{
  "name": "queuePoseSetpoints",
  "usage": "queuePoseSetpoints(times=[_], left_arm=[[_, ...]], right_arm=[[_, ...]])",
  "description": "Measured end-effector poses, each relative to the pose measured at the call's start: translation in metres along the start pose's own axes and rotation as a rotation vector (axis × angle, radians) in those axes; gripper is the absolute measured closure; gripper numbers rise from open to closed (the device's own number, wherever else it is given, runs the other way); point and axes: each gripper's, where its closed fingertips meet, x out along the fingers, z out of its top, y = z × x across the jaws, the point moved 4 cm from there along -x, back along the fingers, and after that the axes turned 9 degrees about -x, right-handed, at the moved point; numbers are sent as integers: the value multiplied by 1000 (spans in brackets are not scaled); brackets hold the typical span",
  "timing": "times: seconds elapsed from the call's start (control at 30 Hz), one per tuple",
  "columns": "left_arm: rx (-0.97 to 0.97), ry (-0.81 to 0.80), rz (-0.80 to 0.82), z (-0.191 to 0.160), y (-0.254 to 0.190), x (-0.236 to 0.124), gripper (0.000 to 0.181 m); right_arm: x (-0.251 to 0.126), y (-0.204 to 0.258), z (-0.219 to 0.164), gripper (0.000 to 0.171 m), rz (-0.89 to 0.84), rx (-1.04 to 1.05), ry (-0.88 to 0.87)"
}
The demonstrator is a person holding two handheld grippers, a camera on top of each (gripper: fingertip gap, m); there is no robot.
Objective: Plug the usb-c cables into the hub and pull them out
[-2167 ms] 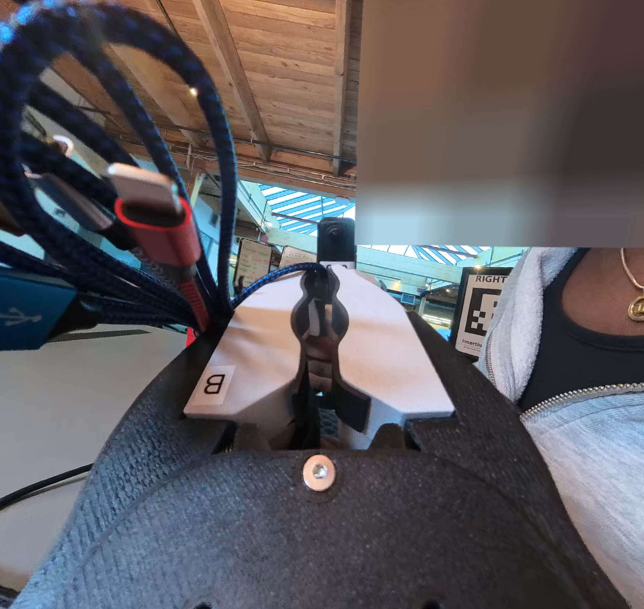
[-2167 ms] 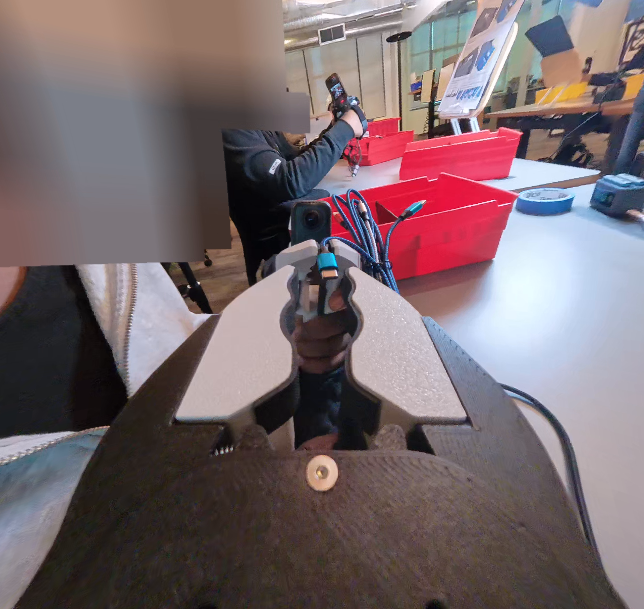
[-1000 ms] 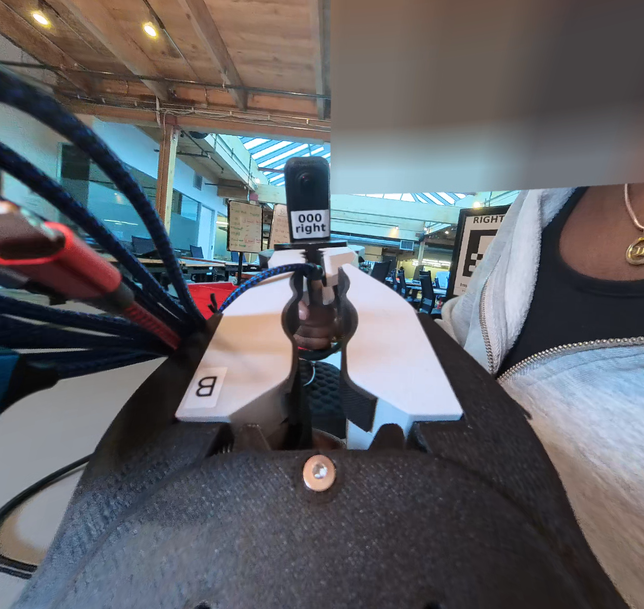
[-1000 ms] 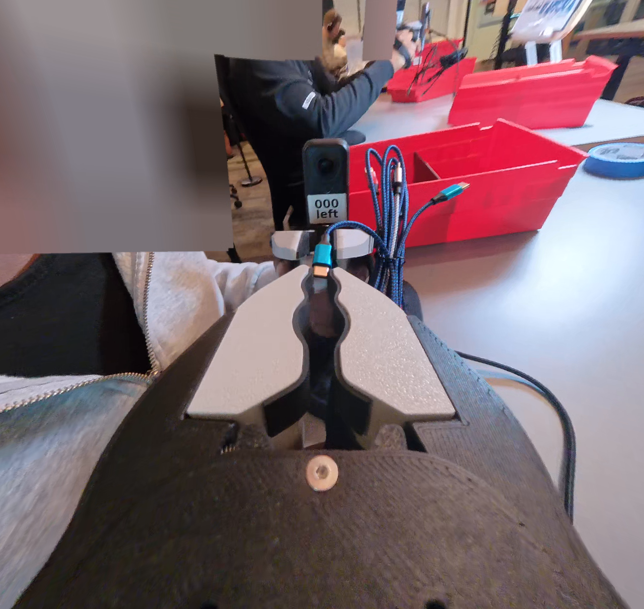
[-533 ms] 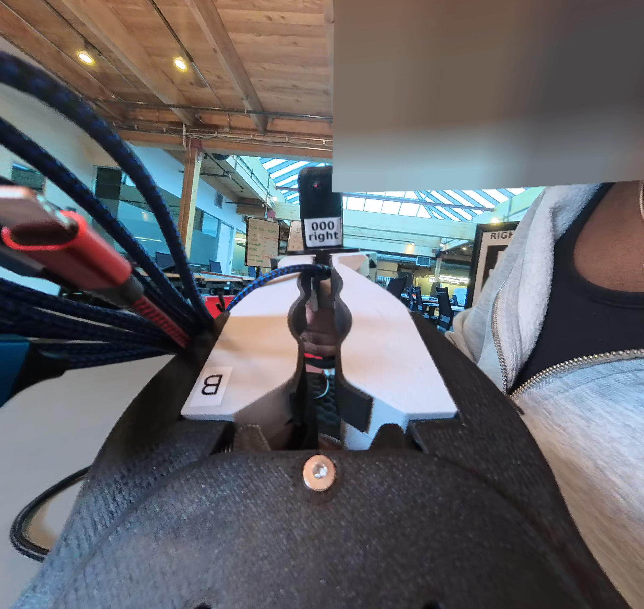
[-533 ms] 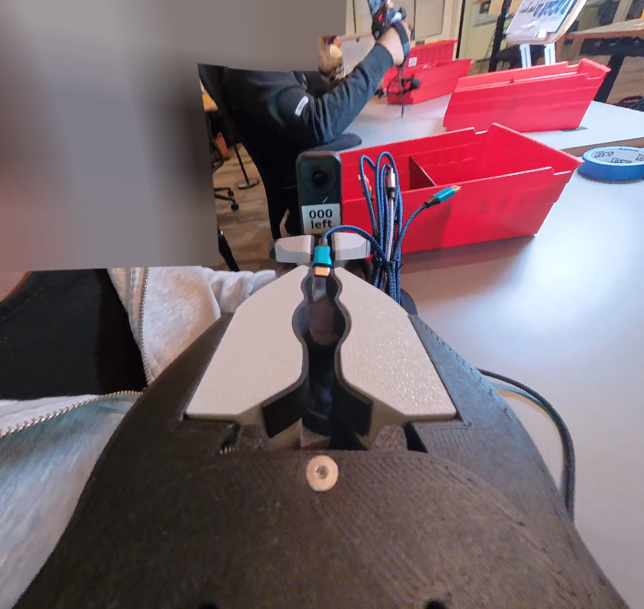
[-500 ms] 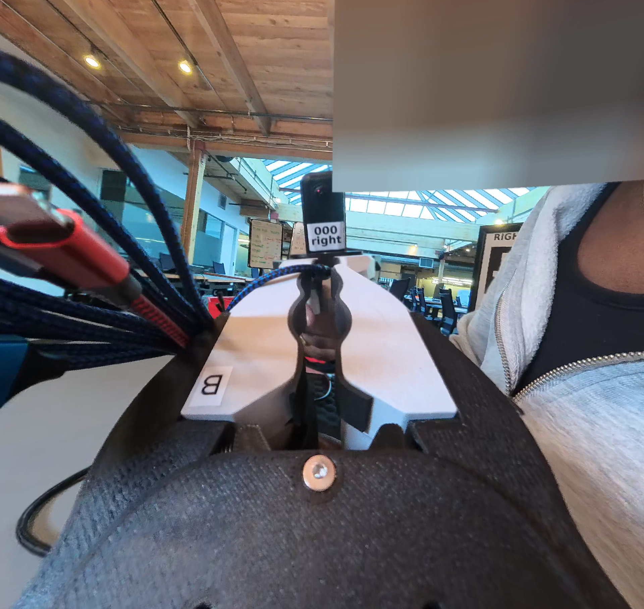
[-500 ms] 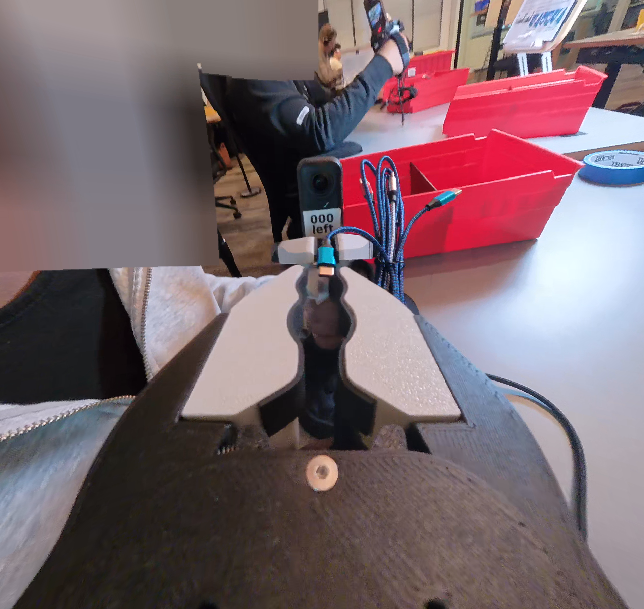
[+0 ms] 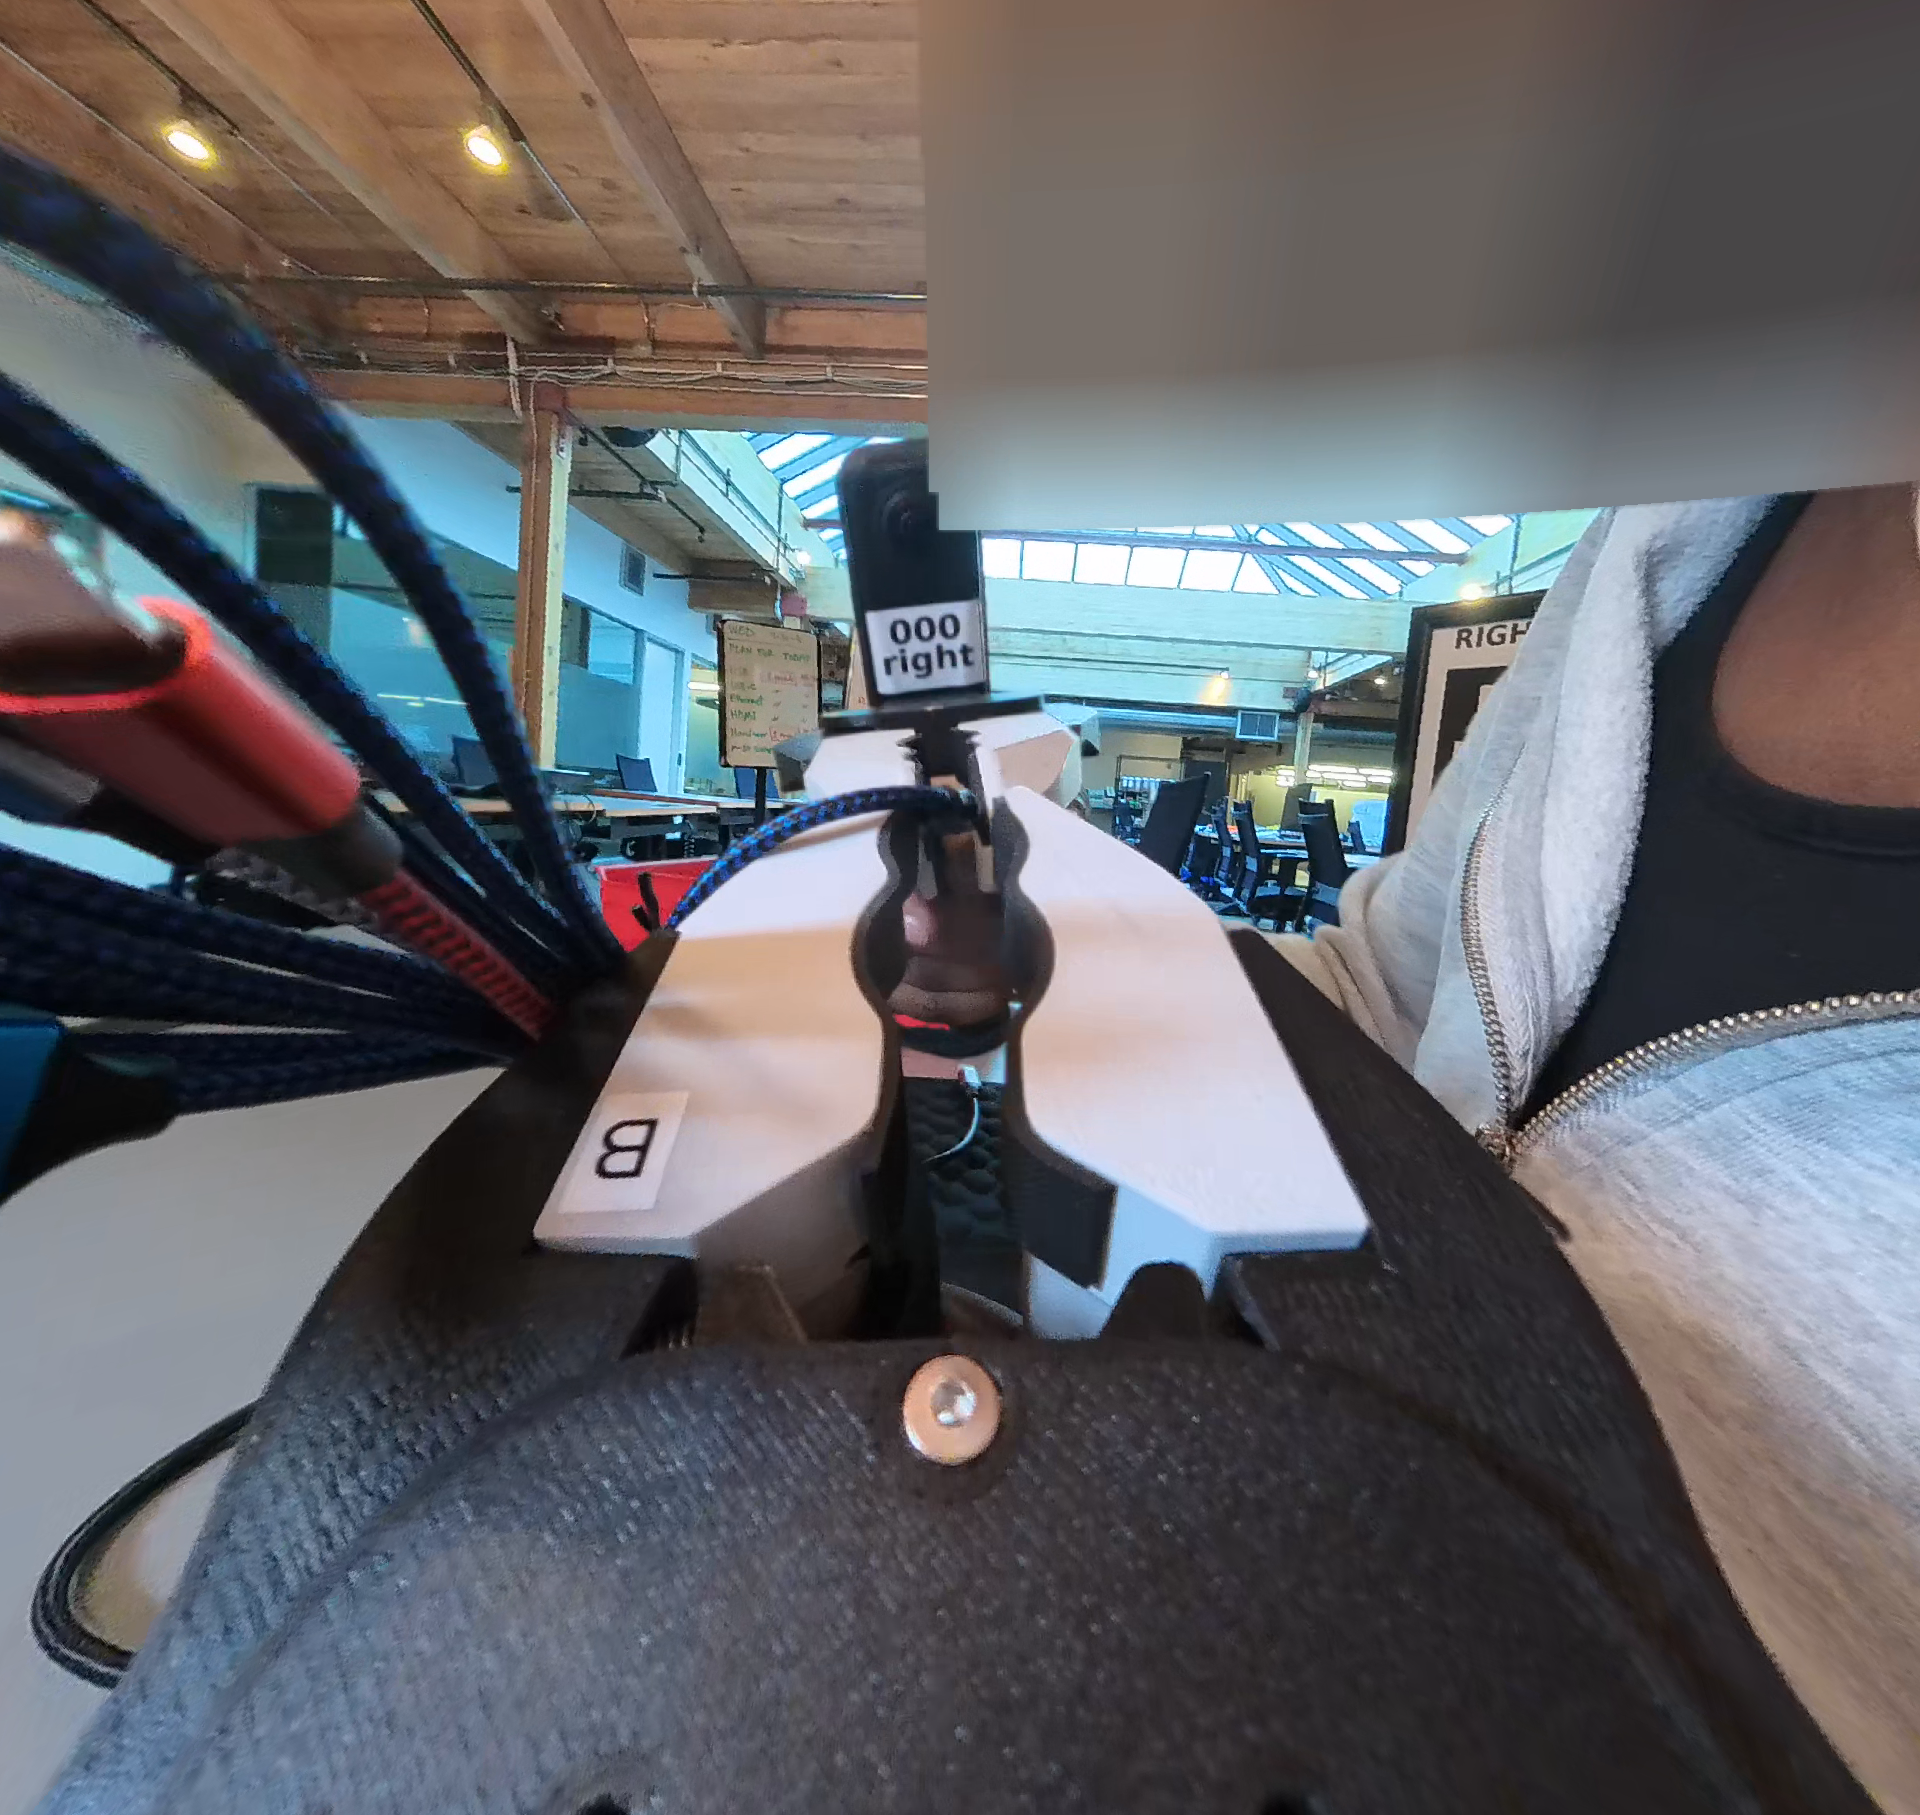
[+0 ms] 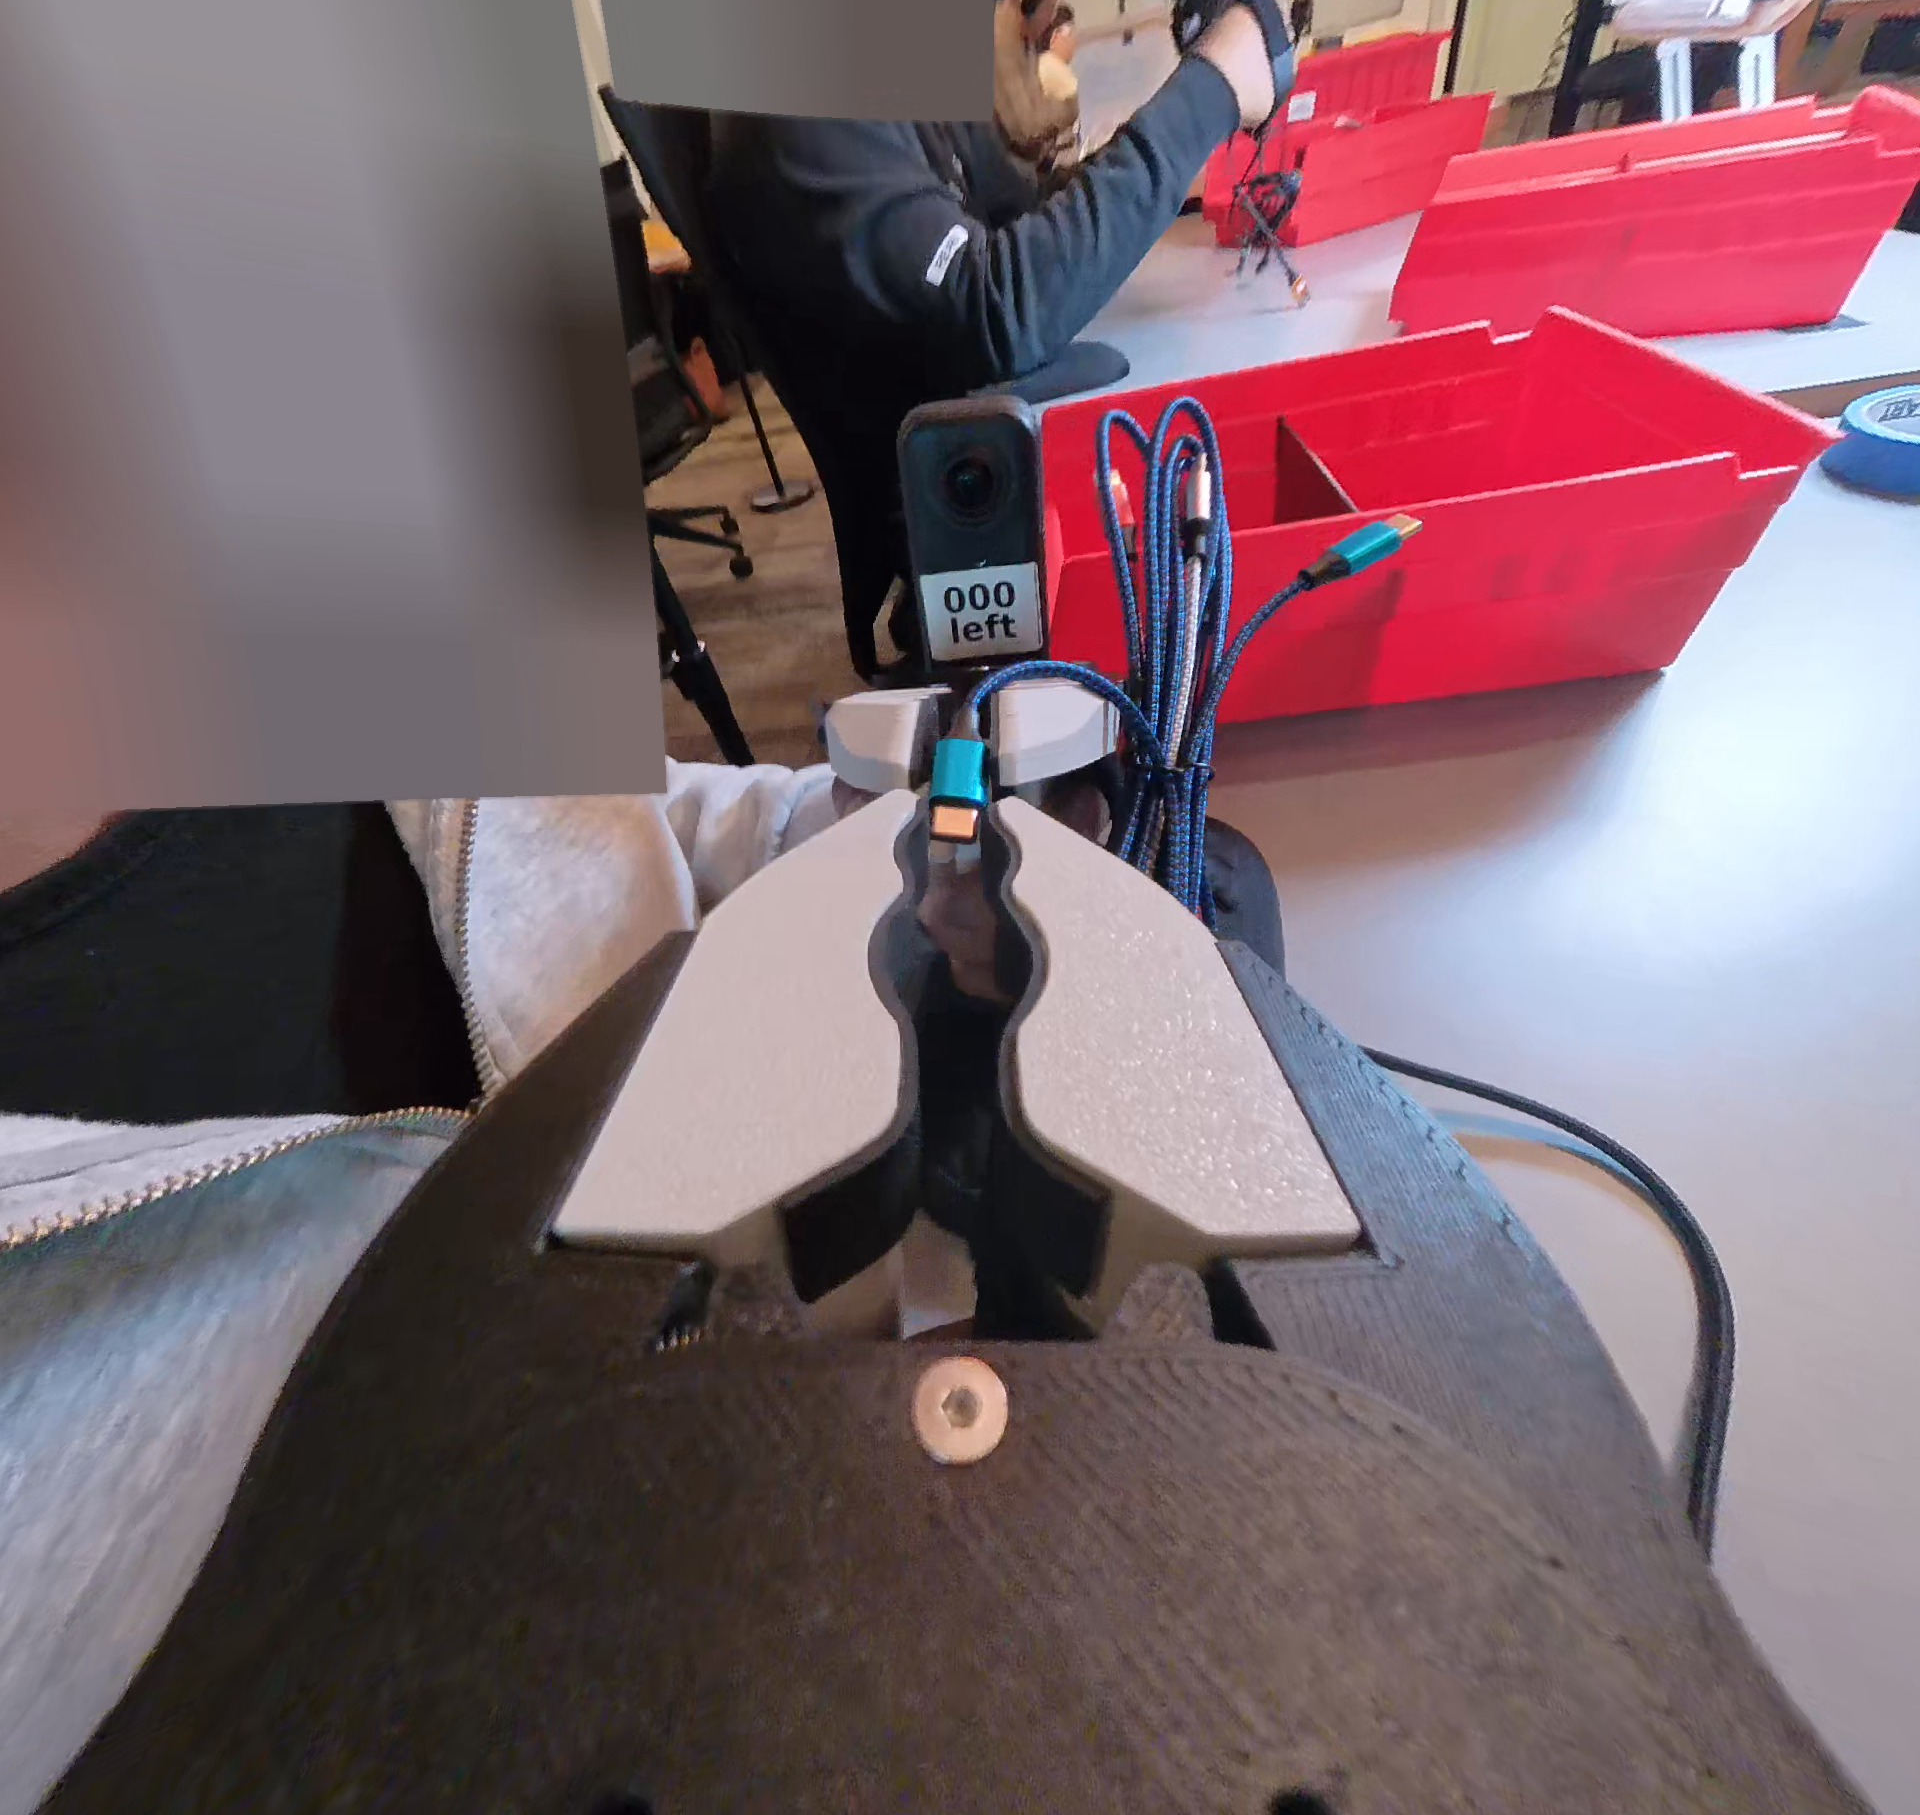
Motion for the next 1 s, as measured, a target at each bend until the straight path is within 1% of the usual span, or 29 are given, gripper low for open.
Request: queuePoseSetpoints(times=[0.1,0.43,0.6,0.7,0.8,0.87,0.93,1.0], left_arm=[[-6,20,3,-2,1,1,163],[-50,35,30,-3,6,1,168],[-54,31,40,-2,8,0,170],[-10,26,73,-2,9,0,170],[-2,-5,87,2,10,-4,170],[4,4,100,1,12,-4,170],[17,33,95,-2,10,-2,170],[29,44,91,-3,9,-1,170]], right_arm=[[-2,-3,-1,162,20,3,36],[-1,-5,1,162,-25,-91,160],[0,-6,1,162,-40,-106,174],[-4,-9,2,161,-63,-52,168],[-33,-24,1,143,-136,81,150],[-60,-36,-10,134,-176,228,176],[-86,-47,-32,125,-251,341,255],[-109,-56,-63,123,-365,391,399]])
